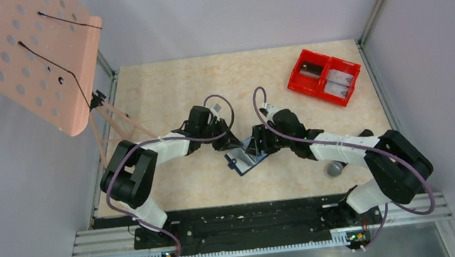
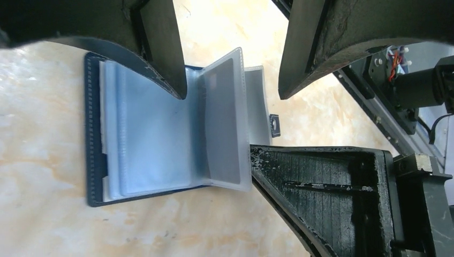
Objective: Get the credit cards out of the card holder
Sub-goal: Remove the credit card from the card holder.
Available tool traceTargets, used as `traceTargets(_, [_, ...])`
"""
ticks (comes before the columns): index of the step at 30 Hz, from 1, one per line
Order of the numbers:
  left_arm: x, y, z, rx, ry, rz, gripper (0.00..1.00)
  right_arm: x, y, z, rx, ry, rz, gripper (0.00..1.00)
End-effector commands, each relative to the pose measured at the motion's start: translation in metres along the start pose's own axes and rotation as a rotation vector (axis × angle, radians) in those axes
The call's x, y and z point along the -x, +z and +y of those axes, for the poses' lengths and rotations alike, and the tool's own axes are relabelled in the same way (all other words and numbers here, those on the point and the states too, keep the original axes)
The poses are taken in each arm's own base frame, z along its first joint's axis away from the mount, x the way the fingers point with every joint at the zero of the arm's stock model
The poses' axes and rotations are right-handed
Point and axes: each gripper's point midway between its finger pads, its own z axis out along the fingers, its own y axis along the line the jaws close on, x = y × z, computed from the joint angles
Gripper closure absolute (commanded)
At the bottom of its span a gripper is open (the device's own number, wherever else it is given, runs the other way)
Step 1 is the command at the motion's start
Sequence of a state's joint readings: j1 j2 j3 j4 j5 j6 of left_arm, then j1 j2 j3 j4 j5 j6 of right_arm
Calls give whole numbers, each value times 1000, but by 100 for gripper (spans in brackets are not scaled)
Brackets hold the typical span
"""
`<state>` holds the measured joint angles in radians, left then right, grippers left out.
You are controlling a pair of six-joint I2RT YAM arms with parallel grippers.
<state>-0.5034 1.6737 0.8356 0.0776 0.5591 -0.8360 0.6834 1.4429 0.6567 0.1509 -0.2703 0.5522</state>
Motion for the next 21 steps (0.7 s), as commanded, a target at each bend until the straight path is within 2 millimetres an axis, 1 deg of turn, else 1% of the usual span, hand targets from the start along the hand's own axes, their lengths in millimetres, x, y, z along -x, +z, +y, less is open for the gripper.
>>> traceTargets(1, [12,5,-17,-62,27,-12,85,32,-13,-3,-44,-61,-74,35])
traceTargets(6, [12,16,-8,-47,16,6,85,39,-7,-16,-88,-85,-44,35])
traceTargets(11, [14,20,-10,-57,28,9,84,45,2,-27,-111,-85,-18,36])
traceTargets(14, [16,17,-10,-44,43,-3,83,40,7,-30,-105,-78,15,36])
traceTargets(17, [16,15,-4,-5,54,-10,82,34,11,-37,-121,-70,52,37])
traceTargets(21, [12,12,4,30,59,-14,80,27,15,-52,-176,-59,78,41])
